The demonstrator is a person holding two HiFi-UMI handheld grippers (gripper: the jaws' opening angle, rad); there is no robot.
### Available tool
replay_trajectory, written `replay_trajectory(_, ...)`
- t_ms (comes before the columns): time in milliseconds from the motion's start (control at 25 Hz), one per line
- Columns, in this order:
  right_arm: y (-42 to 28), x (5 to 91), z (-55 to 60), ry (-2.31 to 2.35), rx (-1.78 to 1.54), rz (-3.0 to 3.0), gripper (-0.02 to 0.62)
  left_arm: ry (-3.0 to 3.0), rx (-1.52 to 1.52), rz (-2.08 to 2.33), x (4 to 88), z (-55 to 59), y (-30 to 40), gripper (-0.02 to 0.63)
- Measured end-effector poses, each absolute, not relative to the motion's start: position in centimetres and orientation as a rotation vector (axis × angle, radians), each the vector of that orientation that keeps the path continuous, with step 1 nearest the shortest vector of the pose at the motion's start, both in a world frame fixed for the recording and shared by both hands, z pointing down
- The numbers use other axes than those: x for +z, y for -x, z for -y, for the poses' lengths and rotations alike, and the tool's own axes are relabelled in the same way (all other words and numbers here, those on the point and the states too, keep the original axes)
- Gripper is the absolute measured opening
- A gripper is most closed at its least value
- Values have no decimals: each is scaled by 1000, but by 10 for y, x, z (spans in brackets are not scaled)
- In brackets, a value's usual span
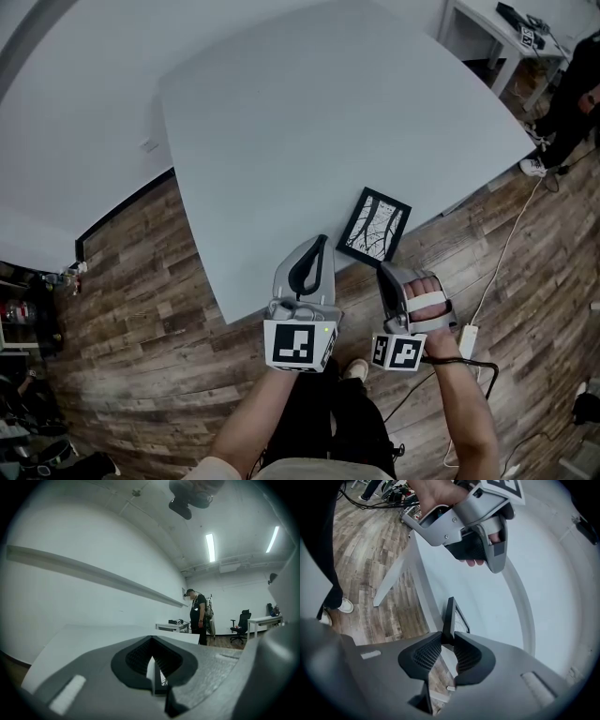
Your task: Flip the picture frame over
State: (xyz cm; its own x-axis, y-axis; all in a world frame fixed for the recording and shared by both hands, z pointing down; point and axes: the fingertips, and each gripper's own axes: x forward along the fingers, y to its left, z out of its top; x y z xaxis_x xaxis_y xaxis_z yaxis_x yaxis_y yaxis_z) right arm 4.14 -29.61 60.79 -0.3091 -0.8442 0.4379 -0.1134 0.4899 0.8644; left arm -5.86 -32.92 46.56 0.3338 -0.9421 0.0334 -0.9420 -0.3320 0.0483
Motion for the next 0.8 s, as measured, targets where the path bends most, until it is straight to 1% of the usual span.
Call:
replay_trajectory(480,-40,618,297,-827,-880,1772,111,-2518,21,1767,467,329,59,0)
replay_trajectory(640,-40,618,294,-843,-843,1807,172,-2521,12,1770,466,328,59,0)
replay_trajectory(800,-42,609,293,-883,-795,1845,195,-2526,6,1772,461,329,61,0)
